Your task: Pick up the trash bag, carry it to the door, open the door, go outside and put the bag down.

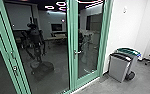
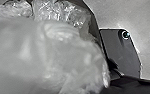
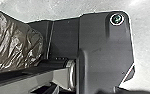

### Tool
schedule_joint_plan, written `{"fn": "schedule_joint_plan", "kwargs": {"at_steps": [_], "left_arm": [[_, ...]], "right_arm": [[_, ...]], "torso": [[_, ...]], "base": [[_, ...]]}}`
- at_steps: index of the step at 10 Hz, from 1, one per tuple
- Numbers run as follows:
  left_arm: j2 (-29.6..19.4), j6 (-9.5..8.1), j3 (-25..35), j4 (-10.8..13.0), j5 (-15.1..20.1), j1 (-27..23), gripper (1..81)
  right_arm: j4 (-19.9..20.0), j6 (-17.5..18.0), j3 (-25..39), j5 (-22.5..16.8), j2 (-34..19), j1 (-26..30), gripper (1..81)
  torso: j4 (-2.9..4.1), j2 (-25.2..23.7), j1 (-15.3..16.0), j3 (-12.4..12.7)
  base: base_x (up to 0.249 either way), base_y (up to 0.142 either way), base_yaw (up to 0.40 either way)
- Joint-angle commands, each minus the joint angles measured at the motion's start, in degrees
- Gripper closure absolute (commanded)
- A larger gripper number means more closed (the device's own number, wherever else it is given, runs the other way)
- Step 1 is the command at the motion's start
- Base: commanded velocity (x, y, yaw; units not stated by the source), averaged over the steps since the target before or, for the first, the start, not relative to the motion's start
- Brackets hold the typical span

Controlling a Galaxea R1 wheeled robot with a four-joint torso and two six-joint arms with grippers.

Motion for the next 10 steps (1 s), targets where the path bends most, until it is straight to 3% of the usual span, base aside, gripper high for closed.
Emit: {"fn": "schedule_joint_plan", "kwargs": {"at_steps": [1,6,10], "left_arm": [[0.34,0.27,0.2,0.78,2.26,-3.2,81.1],[0.35,0.27,0.2,0.78,2.26,-3.2,81.1],[0.35,0.27,0.2,0.78,2.26,-3.29,81.1]], "right_arm": [[0.11,-0.44,0.17,-3.3,0.2,2.41,1.0],[0.11,-0.36,0.17,-3.21,0.2,2.49,1.0],[0.11,-0.45,0.26,-3.21,0.2,2.41,1.0]], "torso": [[0.0,0.0,0.0,0.0],[0.0,0.0,0.0,0.0],[0.0,0.0,0.0,0.0]], "base": [[0.137,-0.067,0.0],[0.137,-0.067,0.0],[0.134,0.0,0.0]]}}
